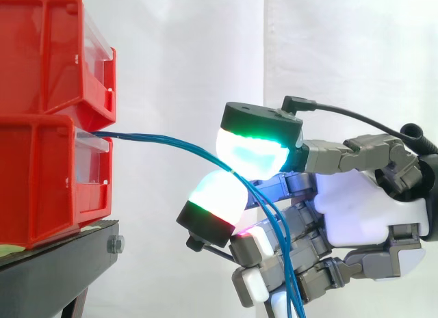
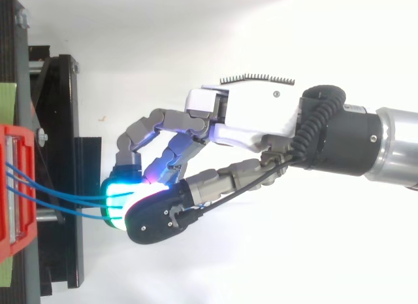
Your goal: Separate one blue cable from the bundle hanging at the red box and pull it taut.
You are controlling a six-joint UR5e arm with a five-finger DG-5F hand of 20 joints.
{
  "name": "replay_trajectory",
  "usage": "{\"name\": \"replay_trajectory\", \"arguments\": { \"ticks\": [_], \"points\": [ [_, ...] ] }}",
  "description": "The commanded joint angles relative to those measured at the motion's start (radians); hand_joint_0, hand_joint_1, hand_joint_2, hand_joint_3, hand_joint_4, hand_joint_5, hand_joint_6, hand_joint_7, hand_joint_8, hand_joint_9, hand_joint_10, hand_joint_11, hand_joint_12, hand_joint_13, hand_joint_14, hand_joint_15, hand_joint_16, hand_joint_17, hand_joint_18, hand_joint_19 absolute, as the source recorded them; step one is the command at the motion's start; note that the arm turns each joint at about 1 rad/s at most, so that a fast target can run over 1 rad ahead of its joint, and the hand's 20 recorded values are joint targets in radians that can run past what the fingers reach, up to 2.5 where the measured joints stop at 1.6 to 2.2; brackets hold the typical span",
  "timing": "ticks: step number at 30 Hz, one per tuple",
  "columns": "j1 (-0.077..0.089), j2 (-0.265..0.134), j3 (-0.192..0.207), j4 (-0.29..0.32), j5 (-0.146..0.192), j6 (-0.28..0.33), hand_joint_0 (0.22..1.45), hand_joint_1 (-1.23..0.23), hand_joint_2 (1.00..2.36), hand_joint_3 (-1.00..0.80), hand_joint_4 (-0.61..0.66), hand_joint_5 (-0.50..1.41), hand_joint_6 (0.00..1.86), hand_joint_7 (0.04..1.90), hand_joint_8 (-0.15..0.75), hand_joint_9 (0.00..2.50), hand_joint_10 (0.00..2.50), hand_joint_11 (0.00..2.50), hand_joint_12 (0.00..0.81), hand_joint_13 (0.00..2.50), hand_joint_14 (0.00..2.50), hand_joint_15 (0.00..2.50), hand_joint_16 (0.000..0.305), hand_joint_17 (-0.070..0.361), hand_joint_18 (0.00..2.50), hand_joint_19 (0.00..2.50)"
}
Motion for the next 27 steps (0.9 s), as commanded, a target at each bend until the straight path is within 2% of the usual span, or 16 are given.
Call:
{"name": "replay_trajectory", "arguments": {
  "ticks": [1,11,16,21,27],
  "points": [
    [0.0,0.001,0.0,0.001,0.0,0.001,0.65,-0.76,1.02,-0.2,0.0,-0.21,0.88,1.05,0.299,0.91,0.02,1.01,0.35,0.85,0.02,0.84,0.045,0.101,0.81,0.71],
    [-0.003,0.001,0.0,-0.003,0.0,0.001,0.72,-0.84,1.01,-0.36,-0.07,-0.21,0.87,1.0,0.282,0.93,0.02,1.01,0.365,0.89,0.02,0.81,0.044,0.099,0.85,0.7],
    [-0.006,0.001,0.0,-0.003,-0.001,0.001,0.77,-0.88,1.0,-0.5,-0.16,-0.21,0.86,0.96,0.269,0.96,0.02,1.01,0.364,0.92,0.02,0.81,0.043,0.096,0.89,0.68],
    [-0.006,0.001,0.0,-0.003,-0.001,0.001,0.79,-0.9,1.0,-0.5,-0.22,-0.2,0.86,1.05,0.267,0.98,0.02,0.98,0.362,0.94,0.03,0.81,0.041,0.093,0.9,0.68],
    [-0.008,0.001,0.0,-0.003,0.0,0.002,0.79,-0.9,1.0,-0.5,-0.18,-0.2,0.87,1.03,0.269,0.98,0.02,0.98,0.358,0.95,0.03,0.82,0.041,0.093,0.91,0.69]
  ]
}}
